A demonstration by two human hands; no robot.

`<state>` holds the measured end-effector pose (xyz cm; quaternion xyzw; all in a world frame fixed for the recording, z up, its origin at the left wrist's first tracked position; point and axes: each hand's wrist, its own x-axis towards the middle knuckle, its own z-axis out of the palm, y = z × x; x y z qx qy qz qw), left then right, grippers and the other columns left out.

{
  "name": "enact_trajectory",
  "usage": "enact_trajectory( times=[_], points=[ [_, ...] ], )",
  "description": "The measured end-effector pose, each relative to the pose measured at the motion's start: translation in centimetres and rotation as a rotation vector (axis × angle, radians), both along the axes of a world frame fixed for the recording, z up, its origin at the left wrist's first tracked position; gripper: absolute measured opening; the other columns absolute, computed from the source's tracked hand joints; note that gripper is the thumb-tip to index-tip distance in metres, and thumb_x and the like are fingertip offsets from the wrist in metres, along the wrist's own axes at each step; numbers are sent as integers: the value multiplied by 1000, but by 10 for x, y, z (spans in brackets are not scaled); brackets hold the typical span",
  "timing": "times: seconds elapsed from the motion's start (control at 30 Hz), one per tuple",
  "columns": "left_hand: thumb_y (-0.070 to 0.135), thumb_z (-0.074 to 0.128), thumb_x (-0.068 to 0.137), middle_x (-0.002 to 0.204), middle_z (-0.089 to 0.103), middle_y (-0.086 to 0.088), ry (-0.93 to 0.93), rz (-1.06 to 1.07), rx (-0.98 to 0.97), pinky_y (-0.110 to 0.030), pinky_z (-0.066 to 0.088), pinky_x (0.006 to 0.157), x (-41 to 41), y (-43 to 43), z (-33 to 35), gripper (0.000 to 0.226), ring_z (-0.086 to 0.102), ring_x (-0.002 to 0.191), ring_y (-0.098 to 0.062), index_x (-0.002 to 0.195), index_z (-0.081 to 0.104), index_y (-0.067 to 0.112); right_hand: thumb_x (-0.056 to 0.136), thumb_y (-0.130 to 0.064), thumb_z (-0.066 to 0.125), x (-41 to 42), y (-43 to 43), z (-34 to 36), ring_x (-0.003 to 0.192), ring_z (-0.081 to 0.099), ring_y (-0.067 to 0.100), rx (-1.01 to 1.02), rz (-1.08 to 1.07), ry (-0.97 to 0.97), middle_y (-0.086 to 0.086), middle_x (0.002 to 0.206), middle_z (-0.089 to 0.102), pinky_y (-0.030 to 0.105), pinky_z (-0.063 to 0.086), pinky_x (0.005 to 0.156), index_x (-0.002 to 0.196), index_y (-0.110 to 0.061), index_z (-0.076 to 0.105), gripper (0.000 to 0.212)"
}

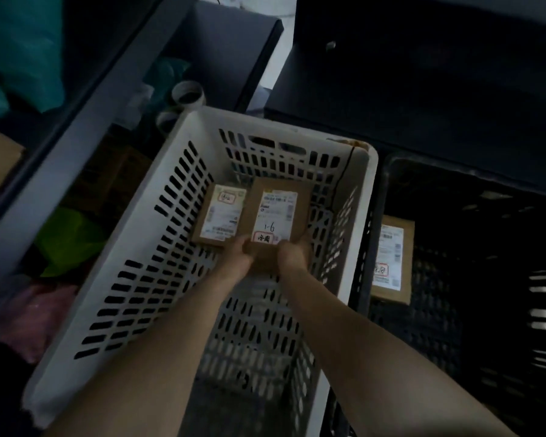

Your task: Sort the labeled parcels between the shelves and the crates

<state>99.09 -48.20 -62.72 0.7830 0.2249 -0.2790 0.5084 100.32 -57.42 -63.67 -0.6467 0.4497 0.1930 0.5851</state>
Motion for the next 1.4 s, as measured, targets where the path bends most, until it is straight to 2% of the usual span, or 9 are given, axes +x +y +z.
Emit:
enact_trajectory(
  times=[0.13, 0.3, 0.4, 0.53, 0.7, 0.83, 1.03, 1.2, 1.4],
  points=[
    [-1, 50, 92, 126, 54, -1, -19, -90, -4, -22, 34, 95, 7, 9, -21, 42, 46, 115, -13, 132, 52, 13, 97, -8, 47, 6, 3, -4, 126, 50, 36, -90, 139, 112, 18, 140, 49, 39, 44, 103, 142, -4, 37, 46],
    [6, 48, 94, 140, 43, -13, -78, -299, 267, -31, 34, 106, 12, 26, -33, 38, 45, 126, -28, 131, 53, 9, 99, -19, 48, 7, 1, 0, 132, 40, 38, -265, 390, 182, 20, 146, 37, 42, 37, 108, 141, -2, 35, 47],
    [11, 51, 94, 140, 40, -13, -169, -344, 386, -33, 35, 106, 12, 35, -15, 40, 45, 126, -28, 134, 49, 9, 96, -22, 50, -3, 5, 13, 137, 28, 38, -436, 555, 77, 16, 152, 22, 47, 31, 112, 148, -16, 29, 56],
    [14, 51, 93, 137, 45, -12, -306, -480, 514, -38, 41, 104, 6, 48, 22, 39, 47, 122, -29, 132, 51, 11, 97, -14, 45, -16, 7, 38, 137, 26, 36, -608, 895, -116, 11, 151, 28, 44, 33, 107, 148, -19, 28, 54],
    [18, 47, 94, 137, 46, -9, -374, -500, 676, -38, 44, 98, -20, 58, 78, 39, 46, 121, -28, 133, 49, 15, 98, -22, 44, -41, 10, 76, 136, 30, 36, -860, 1164, -278, 10, 148, 37, 49, 33, 106, 143, -16, 38, 46],
    [22, 48, 94, 131, 50, -6, -442, -455, 792, -39, 48, 90, -69, 61, 140, 36, 50, 116, -26, 130, 51, 18, 97, -20, 44, -74, 3, 131, 133, 35, 36, -962, 1258, -510, 12, 141, 45, 49, 34, 104, 138, -14, 43, 41],
    [24, 51, 93, 112, 58, -6, -606, -203, 927, -39, 49, 81, -179, 71, 282, 24, 57, 102, -27, 115, 54, 16, 91, -30, 55, -141, 17, 259, 114, 53, 38, -990, 1234, -1048, 11, 119, 61, 46, 44, 90, 122, -14, 58, 34],
    [26, 51, 91, 107, 59, -4, -721, -58, 1211, -36, 44, 78, -290, 112, 414, 22, 56, 102, -26, 110, 56, 16, 87, -28, 59, -204, 76, 381, 102, 57, 38, -862, 1248, -1469, 10, 107, 66, 44, 46, 78, 116, -14, 63, 33],
    [27, 49, 92, 109, 58, -1, -692, 227, 1486, -35, 41, 83, -433, 176, 538, 23, 51, 108, -25, 113, 54, 21, 75, -27, 71, -314, 175, 513, 85, 62, 33, -666, 1269, -1913, 5, 90, 66, 39, 50, 64, 102, -17, 67, 29]
  ],
)
